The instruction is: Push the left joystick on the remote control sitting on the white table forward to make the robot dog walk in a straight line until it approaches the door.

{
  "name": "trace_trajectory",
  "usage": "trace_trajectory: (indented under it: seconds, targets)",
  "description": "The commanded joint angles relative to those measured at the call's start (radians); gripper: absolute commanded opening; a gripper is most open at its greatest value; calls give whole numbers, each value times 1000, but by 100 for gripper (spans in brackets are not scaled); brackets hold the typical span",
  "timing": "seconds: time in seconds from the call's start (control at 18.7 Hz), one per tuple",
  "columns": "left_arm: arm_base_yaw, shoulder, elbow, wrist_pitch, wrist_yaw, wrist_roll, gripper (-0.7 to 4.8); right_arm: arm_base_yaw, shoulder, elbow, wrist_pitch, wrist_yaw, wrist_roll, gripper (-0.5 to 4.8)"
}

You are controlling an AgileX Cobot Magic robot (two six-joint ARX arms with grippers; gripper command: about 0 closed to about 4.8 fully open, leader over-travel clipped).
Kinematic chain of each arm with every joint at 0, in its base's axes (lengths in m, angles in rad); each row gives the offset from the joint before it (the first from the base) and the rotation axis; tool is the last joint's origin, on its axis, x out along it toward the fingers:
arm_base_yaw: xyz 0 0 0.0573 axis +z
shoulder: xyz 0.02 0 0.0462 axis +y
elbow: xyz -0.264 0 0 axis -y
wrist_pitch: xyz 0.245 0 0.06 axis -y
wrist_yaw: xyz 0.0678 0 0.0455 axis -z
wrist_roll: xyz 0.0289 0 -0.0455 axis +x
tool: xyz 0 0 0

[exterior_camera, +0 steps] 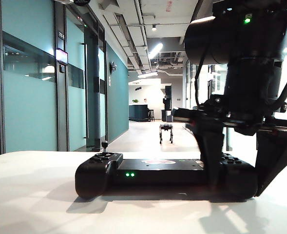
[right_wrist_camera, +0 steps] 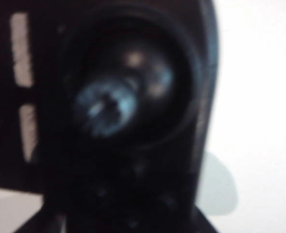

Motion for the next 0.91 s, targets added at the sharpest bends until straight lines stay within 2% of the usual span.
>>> trace_trajectory:
  seconds: [0.05,0.32,0.48,0.54,0.59,0.7,0.91]
  targets:
    - [-1,-38,1,-35,-29,0,-5,1,-21,2,-26,-18,-13,343]
    - [-1,-82,-1,-62,-29,-26,-5,1,-121,3,-70,-2,-28,343]
    - [-2,-92,-9,-62,-30,-25,-5,1,-224,3,-129,69,-38,331]
    - [-2,-99,-28,-59,-30,-25,-5,1,-288,3,-146,99,-49,208]
    - [-2,-106,-47,-59,-41,-25,-5,2,-341,2,-153,122,-62,-1]
    - [-24,-124,-86,-48,-86,-19,-5,4,-412,2,-153,193,-141,-1]
    - [-88,-203,-247,115,-116,-18,-5,5,-536,-8,-81,321,-223,-1]
